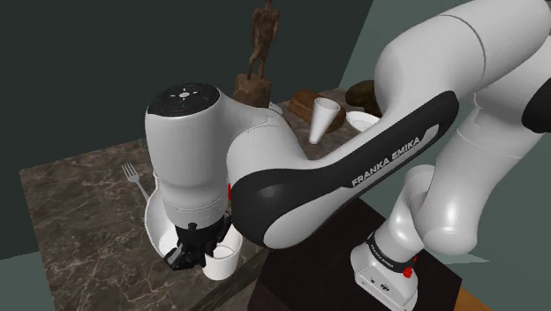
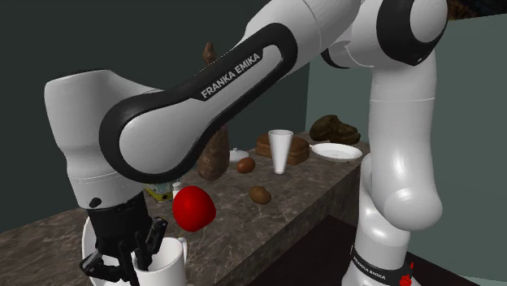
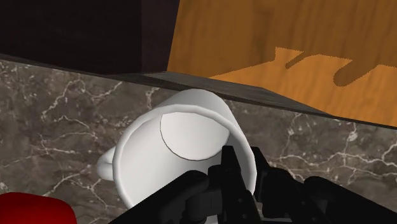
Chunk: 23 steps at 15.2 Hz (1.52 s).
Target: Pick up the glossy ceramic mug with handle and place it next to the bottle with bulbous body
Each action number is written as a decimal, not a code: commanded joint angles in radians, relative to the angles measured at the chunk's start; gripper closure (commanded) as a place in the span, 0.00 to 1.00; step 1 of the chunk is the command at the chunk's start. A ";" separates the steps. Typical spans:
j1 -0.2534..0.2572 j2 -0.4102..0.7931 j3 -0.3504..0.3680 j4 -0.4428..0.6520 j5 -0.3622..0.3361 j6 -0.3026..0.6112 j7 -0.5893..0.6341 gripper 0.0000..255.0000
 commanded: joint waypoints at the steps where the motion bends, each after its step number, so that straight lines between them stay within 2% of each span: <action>1: 0.002 0.014 -0.001 -0.014 -0.009 0.026 0.006 1.00; 5: 0.005 0.040 -0.003 -0.034 -0.026 0.068 0.018 1.00; 12: 0.005 0.040 -0.003 -0.034 -0.026 0.068 0.018 1.00; 13: 0.005 0.040 -0.003 -0.034 -0.026 0.068 0.019 0.00; 18: 0.005 0.040 -0.003 -0.034 -0.026 0.068 0.018 0.00; 22: -0.002 -0.015 0.002 0.041 0.010 -0.053 -0.007 0.00; 23: -0.002 -0.015 0.001 0.041 0.010 -0.053 -0.007 0.00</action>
